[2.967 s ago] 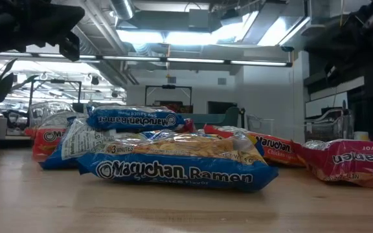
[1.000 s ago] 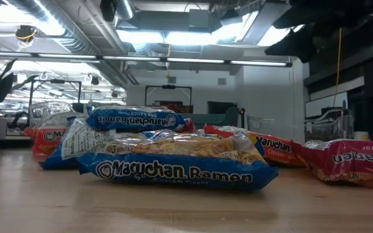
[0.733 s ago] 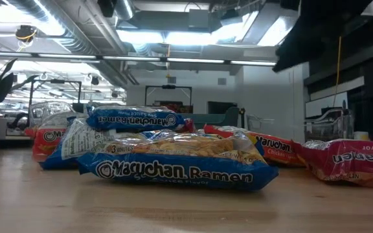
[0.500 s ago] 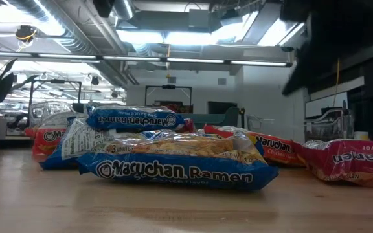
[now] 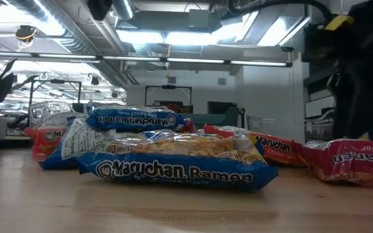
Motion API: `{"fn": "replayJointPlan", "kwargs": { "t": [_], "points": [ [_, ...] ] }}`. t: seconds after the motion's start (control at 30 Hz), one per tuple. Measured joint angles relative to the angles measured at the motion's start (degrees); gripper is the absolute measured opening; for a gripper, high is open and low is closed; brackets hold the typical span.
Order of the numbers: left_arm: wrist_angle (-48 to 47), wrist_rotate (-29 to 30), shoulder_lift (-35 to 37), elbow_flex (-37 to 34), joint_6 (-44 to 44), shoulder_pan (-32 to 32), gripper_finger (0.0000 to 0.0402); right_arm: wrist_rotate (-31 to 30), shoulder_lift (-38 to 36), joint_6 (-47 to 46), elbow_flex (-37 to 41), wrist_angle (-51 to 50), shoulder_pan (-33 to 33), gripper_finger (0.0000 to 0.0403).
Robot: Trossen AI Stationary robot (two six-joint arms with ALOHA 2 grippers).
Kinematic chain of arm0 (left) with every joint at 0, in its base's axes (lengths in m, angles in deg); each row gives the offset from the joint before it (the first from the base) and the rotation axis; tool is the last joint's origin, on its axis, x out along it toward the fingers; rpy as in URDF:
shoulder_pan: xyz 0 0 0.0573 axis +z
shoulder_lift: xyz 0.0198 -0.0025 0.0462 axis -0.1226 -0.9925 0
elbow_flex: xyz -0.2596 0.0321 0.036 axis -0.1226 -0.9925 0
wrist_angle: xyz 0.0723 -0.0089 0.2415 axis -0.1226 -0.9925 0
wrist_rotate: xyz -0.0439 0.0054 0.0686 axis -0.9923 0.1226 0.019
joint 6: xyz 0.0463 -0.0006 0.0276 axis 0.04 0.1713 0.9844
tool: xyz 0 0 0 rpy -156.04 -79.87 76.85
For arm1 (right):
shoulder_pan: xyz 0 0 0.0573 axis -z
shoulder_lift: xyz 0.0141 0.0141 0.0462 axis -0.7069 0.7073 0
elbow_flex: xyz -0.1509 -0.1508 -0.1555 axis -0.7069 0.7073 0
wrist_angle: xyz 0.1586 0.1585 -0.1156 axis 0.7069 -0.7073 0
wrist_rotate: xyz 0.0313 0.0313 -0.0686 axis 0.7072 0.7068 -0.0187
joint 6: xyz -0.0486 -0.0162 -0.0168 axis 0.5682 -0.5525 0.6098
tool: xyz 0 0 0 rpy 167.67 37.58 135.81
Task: Sort Maruchan noodles
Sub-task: Put the red noodle pack into the right transparent bin
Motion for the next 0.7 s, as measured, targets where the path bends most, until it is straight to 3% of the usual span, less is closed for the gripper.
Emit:
{"fn": "replayJointPlan", "kwargs": {
  "t": [0.07,0.23,0.3,0.47,0.7],
  "points": [
    [3.7,-0.3,-4.9,0.0,-0.8,-1.2,0.0082,1.0,-1.0,-1.1,0.0,-1.7,-0.7,0.0296],
    [23.1,-6.1,-21.0,0.2,-0.8,-3.2,0.0082,0.5,-4.9,-6.7,0.0,-4.1,-3.2,0.0296],
    [25.5,-6.8,-27.6,2.2,-0.8,-3.7,0.0082,-1.4,-7.0,-11.0,0.0,-5.5,-4.7,0.0296],
    [24.6,-5.9,-40.8,12.2,2.3,-4.2,0.0081,-9.3,-10.1,-21.8,0.0,-7.0,-9.4,0.0296],
    [8.4,-3.1,-54.2,30.3,9.6,-4.7,0.0037,-16.0,-10.2,-38.9,0.0,-11.2,-14.8,0.0296]
  ]
}}
